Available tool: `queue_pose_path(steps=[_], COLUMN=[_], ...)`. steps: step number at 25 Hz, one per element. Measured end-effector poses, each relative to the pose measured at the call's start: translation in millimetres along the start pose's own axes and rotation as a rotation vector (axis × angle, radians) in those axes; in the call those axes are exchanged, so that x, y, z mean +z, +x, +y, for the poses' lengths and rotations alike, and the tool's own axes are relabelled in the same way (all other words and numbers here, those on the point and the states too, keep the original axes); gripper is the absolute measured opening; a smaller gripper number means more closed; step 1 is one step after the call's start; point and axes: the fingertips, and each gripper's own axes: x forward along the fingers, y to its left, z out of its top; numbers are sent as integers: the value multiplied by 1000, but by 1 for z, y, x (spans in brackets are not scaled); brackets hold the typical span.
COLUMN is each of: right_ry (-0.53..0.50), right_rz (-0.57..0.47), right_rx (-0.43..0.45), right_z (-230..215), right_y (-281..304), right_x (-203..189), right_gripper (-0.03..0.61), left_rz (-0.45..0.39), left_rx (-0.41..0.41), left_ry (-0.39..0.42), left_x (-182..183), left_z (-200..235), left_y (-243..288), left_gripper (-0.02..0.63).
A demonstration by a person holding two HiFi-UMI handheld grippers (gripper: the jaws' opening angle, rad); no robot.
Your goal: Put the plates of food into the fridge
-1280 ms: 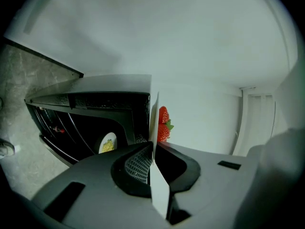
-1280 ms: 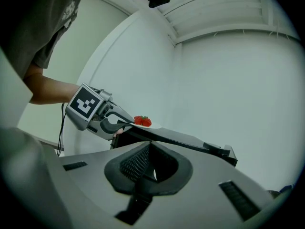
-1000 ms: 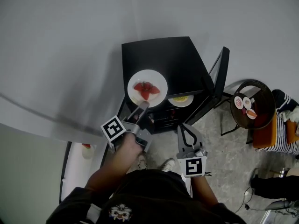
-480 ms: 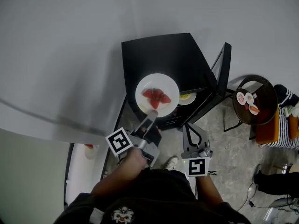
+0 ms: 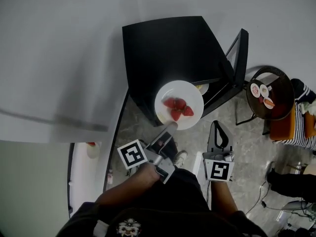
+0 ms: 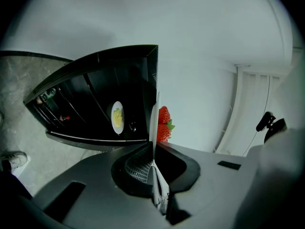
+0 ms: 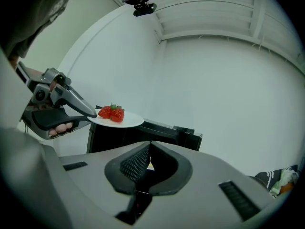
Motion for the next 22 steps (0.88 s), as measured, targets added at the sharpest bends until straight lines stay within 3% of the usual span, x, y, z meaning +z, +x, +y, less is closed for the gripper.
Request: queue_pose_path(steps=[5, 10, 22], right_ry=[21, 41, 72], right_rz=[30, 60, 73], right_rx=[-11, -23, 23], right_z=[-6, -5, 9], right_y=[-19, -23, -19], right_x=[-19, -32, -48], right_gripper=[25, 25, 25], left_rz=[34, 48, -54], left_rx=[56, 100, 137], left_ry=[-64, -73, -61], left_x=[-38, -47, -4], left_z=[31, 58, 101], left_y=[-9, -13, -10], left_gripper=[31, 31, 31])
